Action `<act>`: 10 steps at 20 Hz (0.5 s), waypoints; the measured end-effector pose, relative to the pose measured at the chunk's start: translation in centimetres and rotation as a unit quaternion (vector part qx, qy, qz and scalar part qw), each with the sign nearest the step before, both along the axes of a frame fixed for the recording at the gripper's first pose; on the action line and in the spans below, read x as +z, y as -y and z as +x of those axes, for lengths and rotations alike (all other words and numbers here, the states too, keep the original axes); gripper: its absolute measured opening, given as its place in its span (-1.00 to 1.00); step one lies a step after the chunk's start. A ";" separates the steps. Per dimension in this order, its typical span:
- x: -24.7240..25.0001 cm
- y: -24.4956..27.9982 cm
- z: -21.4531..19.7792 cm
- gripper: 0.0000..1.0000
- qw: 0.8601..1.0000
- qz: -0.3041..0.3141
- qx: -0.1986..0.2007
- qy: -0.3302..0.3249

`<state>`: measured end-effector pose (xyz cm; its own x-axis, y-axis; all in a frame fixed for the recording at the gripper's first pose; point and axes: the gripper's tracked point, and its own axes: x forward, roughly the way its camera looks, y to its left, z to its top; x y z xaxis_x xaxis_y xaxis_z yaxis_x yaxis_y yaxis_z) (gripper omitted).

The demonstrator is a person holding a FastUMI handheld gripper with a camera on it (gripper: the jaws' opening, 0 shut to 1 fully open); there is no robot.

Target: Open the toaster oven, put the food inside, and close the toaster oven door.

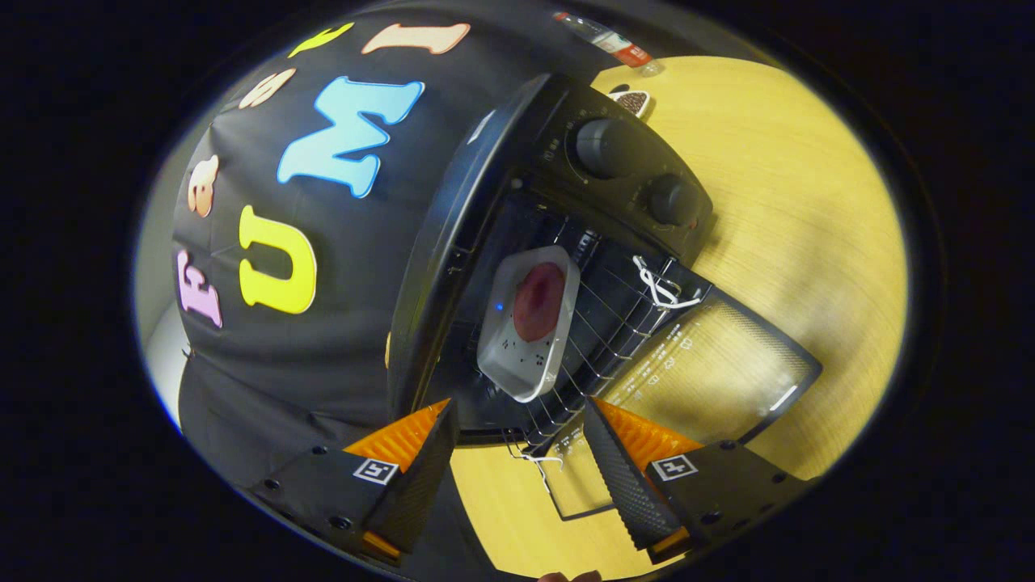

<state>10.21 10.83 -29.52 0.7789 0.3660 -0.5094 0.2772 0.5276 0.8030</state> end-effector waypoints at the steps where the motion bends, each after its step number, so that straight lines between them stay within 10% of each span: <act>1: 0.3 -0.4 -0.8 0.95 1.000 -0.011 0.016 0.004; 10: 1.9 -2.5 -6.7 0.95 0.964 -0.206 0.148 0.079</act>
<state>3.55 13.33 -27.63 0.7516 0.3761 -0.5420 -0.0429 0.8477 0.5287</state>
